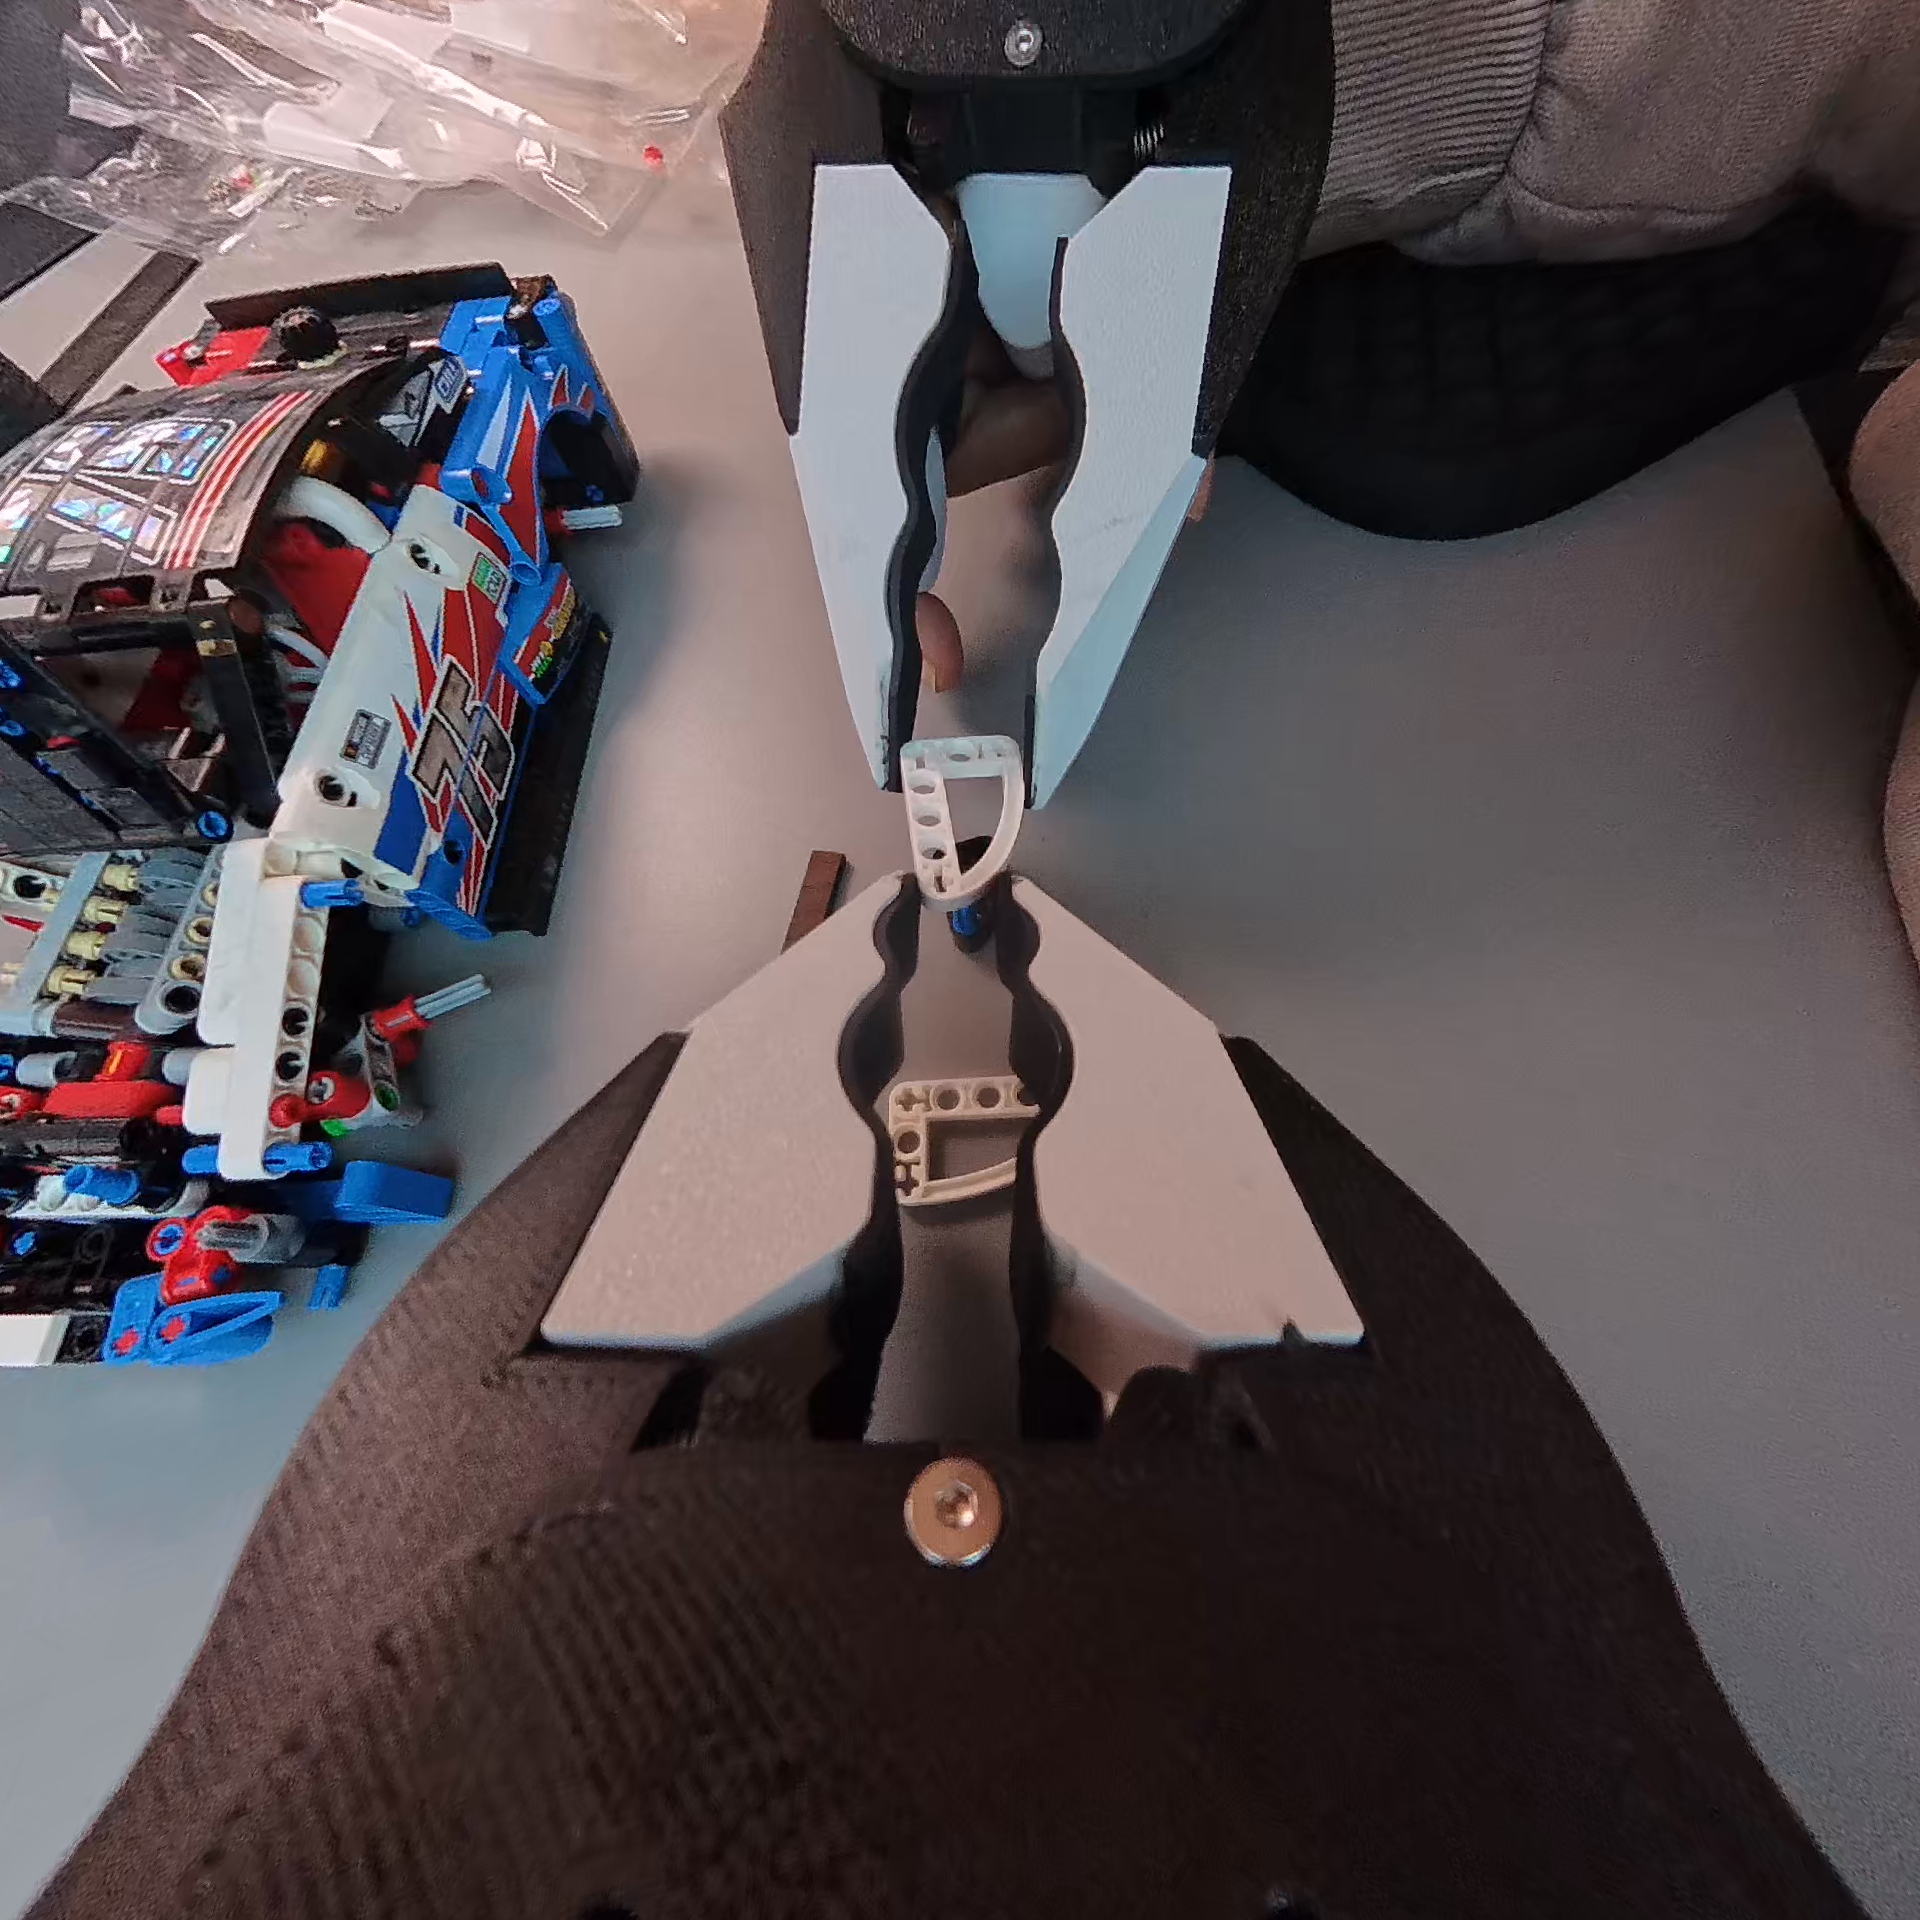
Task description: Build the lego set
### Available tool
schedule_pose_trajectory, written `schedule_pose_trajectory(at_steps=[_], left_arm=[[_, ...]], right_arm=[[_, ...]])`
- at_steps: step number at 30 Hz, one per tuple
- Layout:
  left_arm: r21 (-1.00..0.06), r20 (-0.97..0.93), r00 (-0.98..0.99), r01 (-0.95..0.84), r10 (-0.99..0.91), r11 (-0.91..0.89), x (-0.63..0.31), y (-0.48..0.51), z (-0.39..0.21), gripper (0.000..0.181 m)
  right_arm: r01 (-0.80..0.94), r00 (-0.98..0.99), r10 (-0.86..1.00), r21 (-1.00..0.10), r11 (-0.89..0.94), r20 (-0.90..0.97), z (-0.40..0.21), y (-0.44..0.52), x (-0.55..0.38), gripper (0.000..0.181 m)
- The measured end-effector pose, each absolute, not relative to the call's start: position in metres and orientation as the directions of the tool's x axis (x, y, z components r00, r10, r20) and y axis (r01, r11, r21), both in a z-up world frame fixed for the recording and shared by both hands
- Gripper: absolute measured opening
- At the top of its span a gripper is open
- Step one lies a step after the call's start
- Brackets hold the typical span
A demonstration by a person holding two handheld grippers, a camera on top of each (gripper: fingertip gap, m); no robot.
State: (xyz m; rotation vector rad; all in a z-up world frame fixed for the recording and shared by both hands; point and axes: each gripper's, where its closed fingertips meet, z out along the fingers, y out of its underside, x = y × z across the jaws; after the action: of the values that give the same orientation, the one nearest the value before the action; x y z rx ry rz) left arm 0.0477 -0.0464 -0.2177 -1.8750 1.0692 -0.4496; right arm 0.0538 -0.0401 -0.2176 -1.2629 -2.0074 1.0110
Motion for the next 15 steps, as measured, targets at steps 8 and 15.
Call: schedule_pose_trajectory(at_steps=[8, 15], left_arm=[[-0.828, -0.141, 0.579, -0.514, -0.803, -0.226, 0.045, -0.042, -0.222, 0.012], [-0.812, -0.124, 0.599, -0.520, -0.791, -0.266, 0.040, -0.041, -0.227, 0.024]], right_arm=[[0.503, -0.367, 0.927, -0.822, 0.268, 0.079, -0.222, -0.036, 0.054, 0.022], [0.529, -0.335, 0.938, -0.805, 0.269, 0.094, -0.221, -0.024, 0.063, 0.022]])
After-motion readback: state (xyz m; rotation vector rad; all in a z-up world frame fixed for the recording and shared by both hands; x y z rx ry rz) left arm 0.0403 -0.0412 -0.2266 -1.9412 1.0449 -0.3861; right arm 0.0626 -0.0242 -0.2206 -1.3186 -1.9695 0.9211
